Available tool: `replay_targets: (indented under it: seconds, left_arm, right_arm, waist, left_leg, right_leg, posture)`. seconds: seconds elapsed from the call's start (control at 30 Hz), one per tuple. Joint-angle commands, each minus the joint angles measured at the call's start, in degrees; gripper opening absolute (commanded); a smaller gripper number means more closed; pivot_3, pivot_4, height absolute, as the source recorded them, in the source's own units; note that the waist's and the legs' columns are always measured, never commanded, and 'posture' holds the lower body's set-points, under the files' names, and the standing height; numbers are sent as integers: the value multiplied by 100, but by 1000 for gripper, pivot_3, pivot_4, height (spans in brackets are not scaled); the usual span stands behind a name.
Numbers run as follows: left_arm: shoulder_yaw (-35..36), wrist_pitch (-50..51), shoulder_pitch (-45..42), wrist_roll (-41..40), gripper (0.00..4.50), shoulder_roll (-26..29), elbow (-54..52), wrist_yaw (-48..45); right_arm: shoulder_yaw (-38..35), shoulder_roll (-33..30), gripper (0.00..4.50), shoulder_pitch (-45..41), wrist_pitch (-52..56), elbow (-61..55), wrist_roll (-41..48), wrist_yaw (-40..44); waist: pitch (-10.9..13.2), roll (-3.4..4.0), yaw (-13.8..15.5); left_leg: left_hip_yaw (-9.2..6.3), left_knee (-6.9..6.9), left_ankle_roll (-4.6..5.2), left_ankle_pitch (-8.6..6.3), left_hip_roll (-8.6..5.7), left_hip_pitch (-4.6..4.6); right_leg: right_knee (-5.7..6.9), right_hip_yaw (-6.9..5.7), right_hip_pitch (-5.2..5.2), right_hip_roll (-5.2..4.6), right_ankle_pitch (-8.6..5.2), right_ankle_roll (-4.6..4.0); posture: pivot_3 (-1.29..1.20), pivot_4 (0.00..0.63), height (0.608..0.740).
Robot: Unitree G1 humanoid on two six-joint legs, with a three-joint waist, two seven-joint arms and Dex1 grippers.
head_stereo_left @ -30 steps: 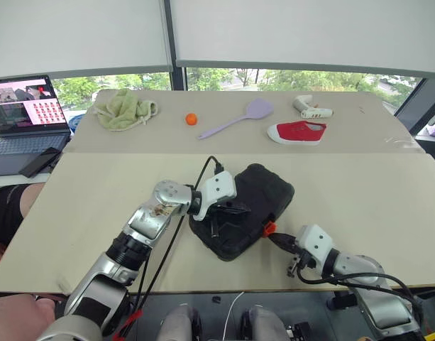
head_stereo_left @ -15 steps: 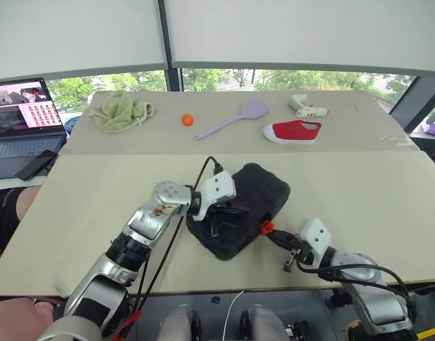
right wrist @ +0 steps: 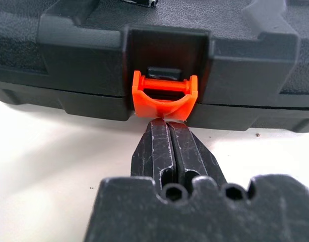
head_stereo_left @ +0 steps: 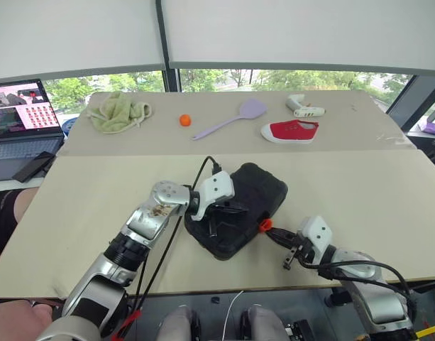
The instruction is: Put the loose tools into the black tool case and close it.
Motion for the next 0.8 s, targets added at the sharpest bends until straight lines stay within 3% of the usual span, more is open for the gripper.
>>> replay_targets:
  seconds: [0.03,0.53,0.8]
  left_arm:
    - [-655,599,527,394,52,122,539,-92]
    - [-690,612,583,364,52,106,541,-122]
    - [-668,628,636,360,52,181,525,-172]
  right_arm:
    - [-100,75,0,-391,281,-904,666,80]
    - [-233,-31,0,-510,242,-1070,567,34]
    - [-162,-21,0,-550,856,-1386,823,-27]
  waist:
    - [0,0,-3]
    - [0,1,-28]
    - [-47,11,-1]
  left_leg:
    - [0,-1,0,0,1,1]
    - [0,-10,-27,-15,3,6]
    - [-13,-67,-45,-22,2,53]
  right_leg:
    - [0,1,0,-1,0,-2]
    - [-7,4,-1,-4,-6,3]
    - [-68,17,7,-4,-3,5]
  posture:
    - [0,150,740]
    - [0,150,740]
    - [0,150,740]
